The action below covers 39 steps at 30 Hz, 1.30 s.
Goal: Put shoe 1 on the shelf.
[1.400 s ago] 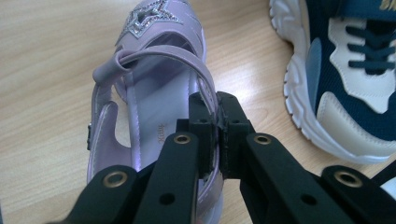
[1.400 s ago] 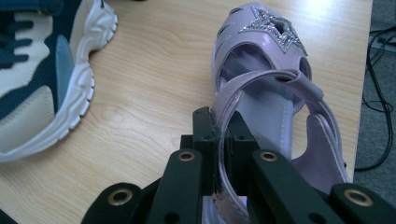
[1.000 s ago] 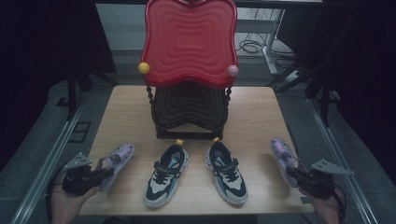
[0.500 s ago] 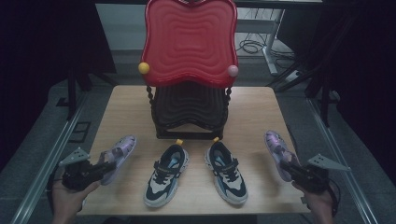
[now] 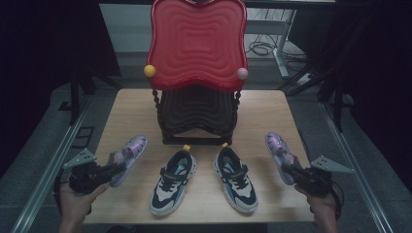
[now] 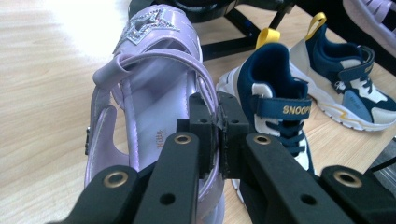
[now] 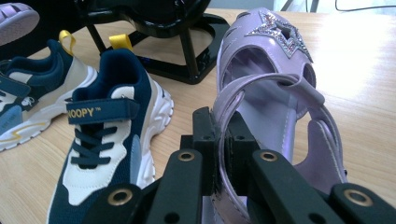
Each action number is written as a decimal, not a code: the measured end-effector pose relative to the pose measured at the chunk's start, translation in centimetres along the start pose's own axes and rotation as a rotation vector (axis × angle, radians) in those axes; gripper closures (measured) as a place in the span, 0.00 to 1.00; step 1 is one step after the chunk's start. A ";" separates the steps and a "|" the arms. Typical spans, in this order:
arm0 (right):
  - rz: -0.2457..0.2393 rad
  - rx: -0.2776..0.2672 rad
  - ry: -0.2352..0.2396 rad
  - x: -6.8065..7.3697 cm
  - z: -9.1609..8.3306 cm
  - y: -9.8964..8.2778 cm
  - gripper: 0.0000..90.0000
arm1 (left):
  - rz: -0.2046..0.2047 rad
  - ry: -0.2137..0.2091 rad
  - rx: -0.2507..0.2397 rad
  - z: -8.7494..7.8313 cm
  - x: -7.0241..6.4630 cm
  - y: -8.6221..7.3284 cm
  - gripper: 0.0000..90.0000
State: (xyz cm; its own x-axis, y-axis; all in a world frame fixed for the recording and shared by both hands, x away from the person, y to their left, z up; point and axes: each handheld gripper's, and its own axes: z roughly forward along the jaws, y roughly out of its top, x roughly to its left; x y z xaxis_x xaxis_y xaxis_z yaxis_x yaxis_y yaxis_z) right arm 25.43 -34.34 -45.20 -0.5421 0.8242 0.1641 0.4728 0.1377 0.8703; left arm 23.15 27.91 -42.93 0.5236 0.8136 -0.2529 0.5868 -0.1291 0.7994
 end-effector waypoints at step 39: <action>-0.043 -0.083 0.145 4.2 2.3 2.6 0.95 | 0.037 -0.061 -0.083 1.2 -2.1 2.0 0.96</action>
State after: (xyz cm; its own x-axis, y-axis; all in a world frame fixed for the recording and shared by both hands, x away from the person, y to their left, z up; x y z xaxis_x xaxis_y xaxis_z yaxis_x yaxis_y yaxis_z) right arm 25.95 -29.29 -43.32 -0.6579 0.7298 0.1856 0.3911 0.1204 0.9125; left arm 23.97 25.23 -41.40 0.5822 0.7727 -0.2530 0.5145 -0.1091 0.8505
